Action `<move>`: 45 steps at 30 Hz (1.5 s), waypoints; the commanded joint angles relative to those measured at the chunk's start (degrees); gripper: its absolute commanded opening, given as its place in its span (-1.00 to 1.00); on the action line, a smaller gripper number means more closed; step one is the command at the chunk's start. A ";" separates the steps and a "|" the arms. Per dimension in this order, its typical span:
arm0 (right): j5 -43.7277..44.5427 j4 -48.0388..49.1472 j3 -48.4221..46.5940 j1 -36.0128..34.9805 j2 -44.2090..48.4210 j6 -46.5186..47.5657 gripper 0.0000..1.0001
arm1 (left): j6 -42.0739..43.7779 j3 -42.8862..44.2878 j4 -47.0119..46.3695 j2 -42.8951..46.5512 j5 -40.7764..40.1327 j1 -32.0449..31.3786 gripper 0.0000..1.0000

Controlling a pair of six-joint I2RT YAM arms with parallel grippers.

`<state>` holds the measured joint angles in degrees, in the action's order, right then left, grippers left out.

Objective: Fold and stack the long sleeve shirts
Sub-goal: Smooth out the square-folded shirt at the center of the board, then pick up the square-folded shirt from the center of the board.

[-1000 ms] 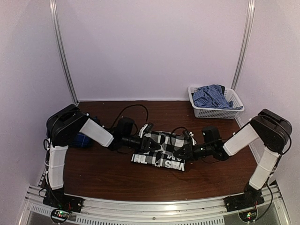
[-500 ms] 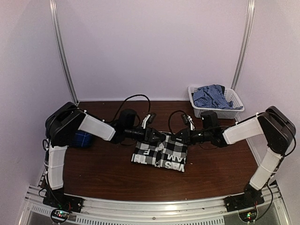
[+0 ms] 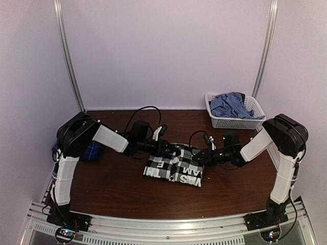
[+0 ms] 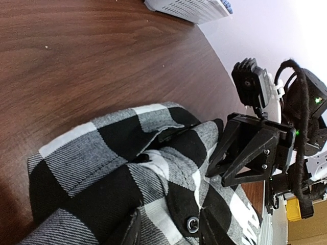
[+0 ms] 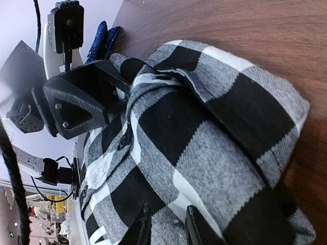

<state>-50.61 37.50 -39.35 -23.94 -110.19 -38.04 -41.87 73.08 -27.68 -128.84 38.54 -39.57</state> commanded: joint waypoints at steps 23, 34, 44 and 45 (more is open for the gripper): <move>9.96 -46.80 -25.22 2.14 7.39 25.23 0.68 | 4.37 -20.36 -7.07 21.09 -7.78 -6.51 -0.19; 2.66 -54.77 -38.16 1.98 -6.85 32.08 0.79 | 8.15 -21.39 -4.59 17.91 -16.38 -13.56 -0.19; -1.29 -62.13 -46.33 0.34 -14.77 37.25 0.85 | 10.39 -23.49 -2.69 17.25 -17.18 -13.95 -0.20; -1.39 -63.09 -47.01 0.26 -15.31 38.59 0.85 | 10.48 -23.45 -2.65 17.23 -17.25 -13.95 -0.20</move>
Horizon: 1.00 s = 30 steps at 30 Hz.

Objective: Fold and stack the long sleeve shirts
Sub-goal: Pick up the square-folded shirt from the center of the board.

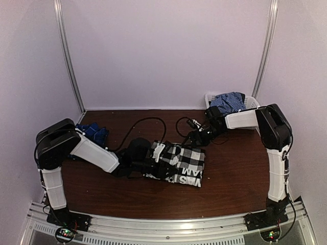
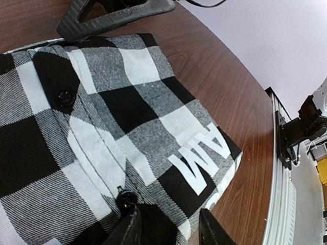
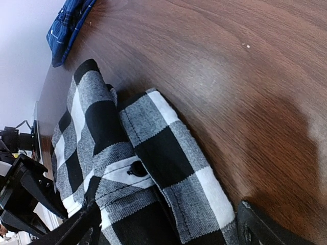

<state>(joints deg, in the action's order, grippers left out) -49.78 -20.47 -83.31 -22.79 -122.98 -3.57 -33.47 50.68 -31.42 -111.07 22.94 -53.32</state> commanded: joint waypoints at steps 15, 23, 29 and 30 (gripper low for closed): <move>-3.09 -20.91 -9.04 -3.42 -8.63 16.95 0.62 | 3.23 -2.27 2.06 -0.14 -2.93 -0.21 -0.20; -3.95 -25.73 -10.39 -5.61 -8.86 21.38 0.46 | 5.17 -4.72 3.08 1.52 -4.36 -0.21 -0.20; -5.90 -26.50 -9.88 -7.54 -10.52 22.42 0.27 | 5.90 -5.12 3.39 2.42 -5.18 -0.20 -0.20; -6.59 -26.28 -9.58 -7.68 -10.67 22.46 0.23 | 5.88 -5.19 3.38 2.48 -5.24 -0.18 -0.20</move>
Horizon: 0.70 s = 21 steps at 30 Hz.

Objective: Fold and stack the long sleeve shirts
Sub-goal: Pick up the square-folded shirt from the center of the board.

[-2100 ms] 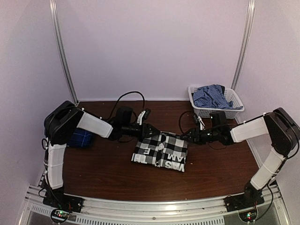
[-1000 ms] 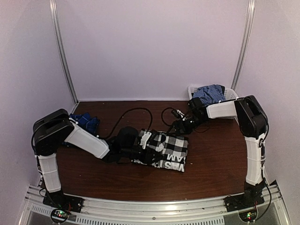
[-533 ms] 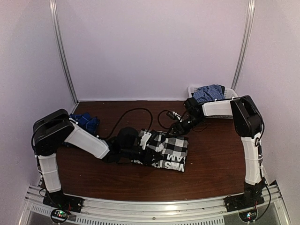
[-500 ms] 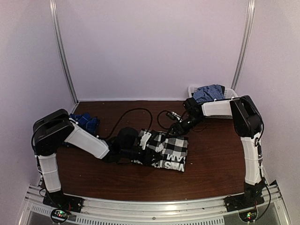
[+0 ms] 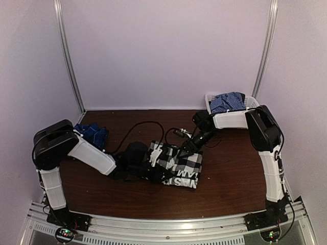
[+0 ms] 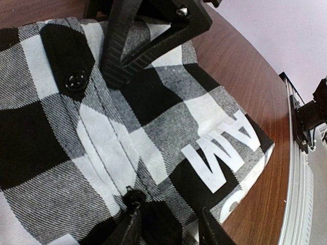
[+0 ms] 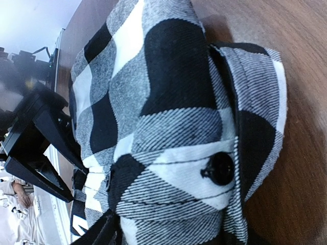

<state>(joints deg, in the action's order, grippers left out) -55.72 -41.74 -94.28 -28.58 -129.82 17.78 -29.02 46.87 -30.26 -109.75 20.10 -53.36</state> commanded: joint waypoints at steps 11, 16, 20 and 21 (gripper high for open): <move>-11.07 -2.99 2.45 -2.08 -4.38 2.31 -0.66 | 1.01 -2.84 1.65 2.57 -4.35 -0.16 -0.20; -12.38 2.05 7.47 0.04 0.13 -1.34 -1.00 | 0.26 -4.27 2.40 6.67 -8.16 -0.16 -0.17; -4.94 10.57 16.08 2.45 11.30 -10.45 -1.00 | -0.03 -4.15 6.22 11.43 -12.05 0.11 -0.12; -2.02 11.55 17.87 2.97 14.17 -12.29 -1.00 | -0.06 -3.78 7.84 13.12 -12.86 0.29 -0.09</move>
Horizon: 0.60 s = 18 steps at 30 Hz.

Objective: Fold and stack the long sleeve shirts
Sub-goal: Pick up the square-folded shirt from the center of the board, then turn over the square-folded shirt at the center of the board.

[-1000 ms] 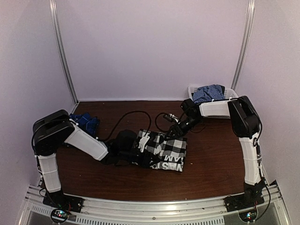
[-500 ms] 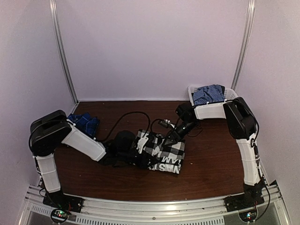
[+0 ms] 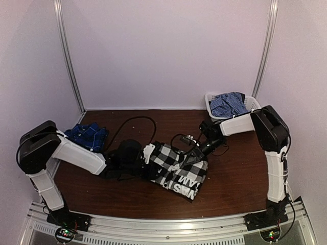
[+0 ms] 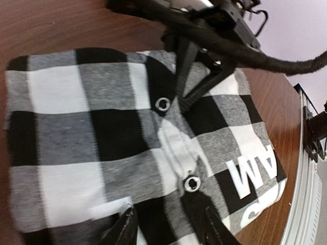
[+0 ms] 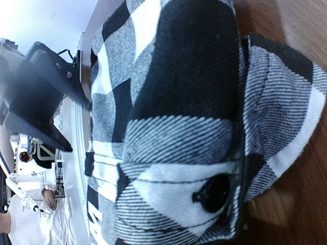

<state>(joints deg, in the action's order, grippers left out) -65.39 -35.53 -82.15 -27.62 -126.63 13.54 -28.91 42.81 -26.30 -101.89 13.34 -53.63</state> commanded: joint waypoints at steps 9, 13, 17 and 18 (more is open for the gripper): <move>57.98 -8.37 4.08 2.90 33.27 -21.91 -1.00 | -2.48 0.66 14.67 18.34 -7.69 8.84 0.12; 78.82 -16.24 -1.21 1.68 36.52 -25.04 -1.00 | -3.99 0.40 17.83 21.52 -3.69 15.55 0.14; 93.47 -21.61 -4.20 -2.33 34.34 -27.71 -1.00 | -4.06 1.36 22.44 22.78 -5.11 19.58 0.16; 98.36 -23.34 -4.91 -4.10 33.02 -28.83 -1.00 | -3.93 1.85 23.73 22.77 -5.56 20.33 0.16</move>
<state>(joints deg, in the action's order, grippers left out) 8.82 -50.09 -84.38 -26.89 -90.76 -10.02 -32.10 42.83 -8.40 -80.25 7.86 -35.51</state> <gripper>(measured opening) 0.106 0.576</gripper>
